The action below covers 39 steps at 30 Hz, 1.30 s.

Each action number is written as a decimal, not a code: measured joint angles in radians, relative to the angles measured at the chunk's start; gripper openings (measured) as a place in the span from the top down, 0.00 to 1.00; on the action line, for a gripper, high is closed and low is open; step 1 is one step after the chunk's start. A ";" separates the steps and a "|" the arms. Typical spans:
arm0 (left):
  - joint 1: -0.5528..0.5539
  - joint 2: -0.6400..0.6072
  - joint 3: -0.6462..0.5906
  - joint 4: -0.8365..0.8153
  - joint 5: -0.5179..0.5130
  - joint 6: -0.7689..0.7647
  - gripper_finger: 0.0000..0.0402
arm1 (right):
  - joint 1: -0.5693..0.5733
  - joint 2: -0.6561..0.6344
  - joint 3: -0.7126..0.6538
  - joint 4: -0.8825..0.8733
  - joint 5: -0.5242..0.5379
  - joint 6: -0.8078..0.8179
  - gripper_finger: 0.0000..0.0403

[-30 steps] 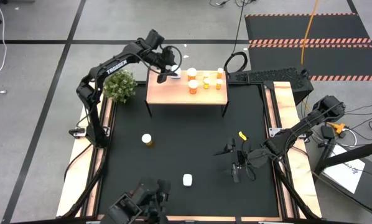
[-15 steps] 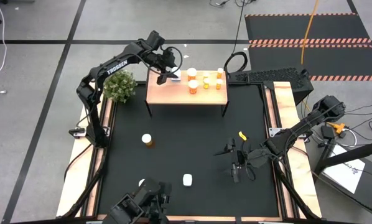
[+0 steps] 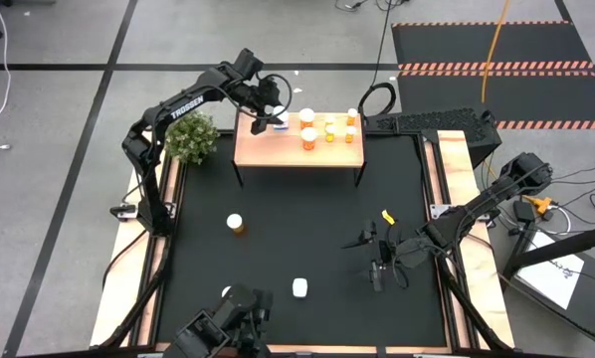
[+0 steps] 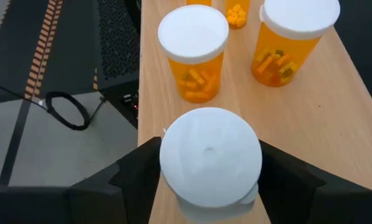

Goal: Pick and place medicine bottles onto shelf by color
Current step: Put the white pill bottle on the shelf, then put the white pill bottle on the shelf aligned with the other white pill bottle

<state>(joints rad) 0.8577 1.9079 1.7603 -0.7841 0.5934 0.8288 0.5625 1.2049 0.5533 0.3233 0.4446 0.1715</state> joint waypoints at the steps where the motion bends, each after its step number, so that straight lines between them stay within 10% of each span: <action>1: 0.000 0.000 0.000 0.000 0.000 0.000 0.40 | 0.000 0.000 0.000 0.000 0.000 0.000 0.26; 22: -0.085 -0.153 0.000 0.001 -0.078 -0.110 0.37 | 0.000 0.000 0.000 -0.001 0.000 0.025 0.26; 39: -0.618 -0.305 -0.004 -0.391 -0.365 -0.403 0.37 | 0.000 0.079 0.000 0.056 0.002 0.123 0.26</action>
<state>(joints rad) 0.2399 1.6034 1.7567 -1.1748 0.2284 0.4261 0.5629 1.2834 0.5533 0.3794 0.4465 0.2950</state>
